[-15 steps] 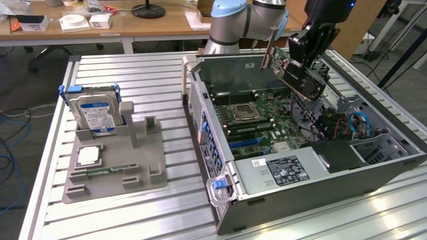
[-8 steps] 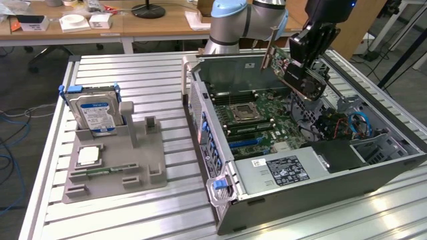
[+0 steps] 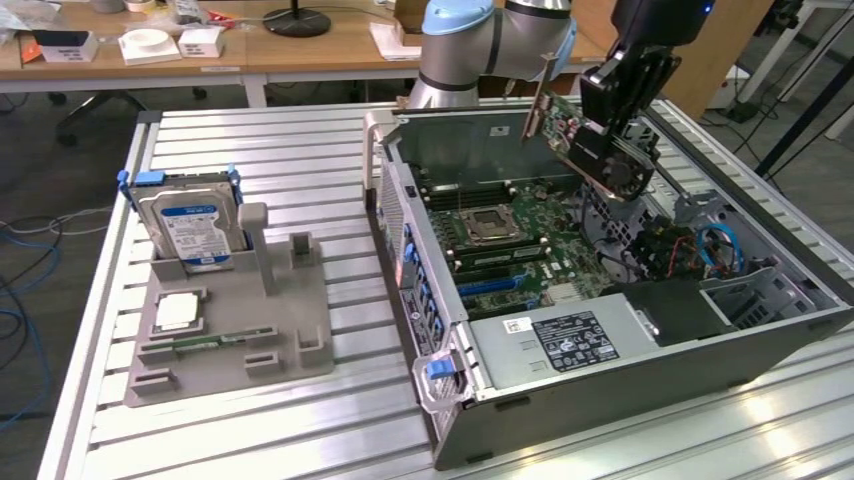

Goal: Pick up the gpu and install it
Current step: 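Insert the gpu into the slot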

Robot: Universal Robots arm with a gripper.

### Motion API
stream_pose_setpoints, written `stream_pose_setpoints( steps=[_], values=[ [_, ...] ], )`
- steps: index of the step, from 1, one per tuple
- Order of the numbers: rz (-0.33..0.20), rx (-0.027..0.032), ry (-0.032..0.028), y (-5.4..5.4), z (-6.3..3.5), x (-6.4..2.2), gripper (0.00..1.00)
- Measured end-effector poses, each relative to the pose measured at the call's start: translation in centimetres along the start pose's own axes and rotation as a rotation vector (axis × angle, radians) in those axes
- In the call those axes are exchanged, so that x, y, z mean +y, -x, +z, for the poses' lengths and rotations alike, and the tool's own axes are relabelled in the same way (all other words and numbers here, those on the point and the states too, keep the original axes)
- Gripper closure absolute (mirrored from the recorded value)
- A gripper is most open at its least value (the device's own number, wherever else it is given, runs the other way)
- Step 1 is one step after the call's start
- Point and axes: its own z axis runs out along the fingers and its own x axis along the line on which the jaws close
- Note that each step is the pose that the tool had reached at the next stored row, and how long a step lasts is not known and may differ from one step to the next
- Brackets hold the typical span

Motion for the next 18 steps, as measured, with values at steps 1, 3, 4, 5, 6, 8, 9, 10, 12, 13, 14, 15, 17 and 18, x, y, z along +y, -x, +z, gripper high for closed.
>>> stream_pose_setpoints(
  steps=[1,3,4,5,6,8,9,10,12,13,14,15,17,18],
  values=[
    [-0.001,0.0,0.0,0.01,0.0,0.0,0.74],
    [-0.004,0.0,0.0001,0.04,0.0,-0.01,0.74],
    [-0.005,-0.0001,0.0001,0.05,0.0,-0.02,0.74],
    [-0.006,-0.0001,0.0002,0.06,0.0,-0.02,0.74],
    [-0.008,-0.0001,0.0001,0.08,0.0,-0.03,0.74],
    [-0.01,-0.0002,0.0002,0.1,0.0,-0.04,0.74],
    [-0.012,-0.0001,0.0002,0.11,0.0,-0.04,0.74],
    [-0.013,-0.0001,0.0002,0.12,0.0,-0.04,0.74],
    [-0.016,-0.0002,0.0002,0.15,0.0,-0.06,0.74],
    [-0.017,-0.0002,0.0003,0.16,0.0,-0.06,0.74],
    [-0.018,-0.0002,0.0003,0.17,0.0,-0.06,0.74],
    [-0.019,-0.0002,0.0003,0.19,0.0,-0.07,0.74],
    [-0.022,-0.0002,0.0003,0.21,0.0,-0.08,0.74],
    [-0.023,-0.0003,0.0004,0.22,0.0,-0.08,0.74]
  ],
)
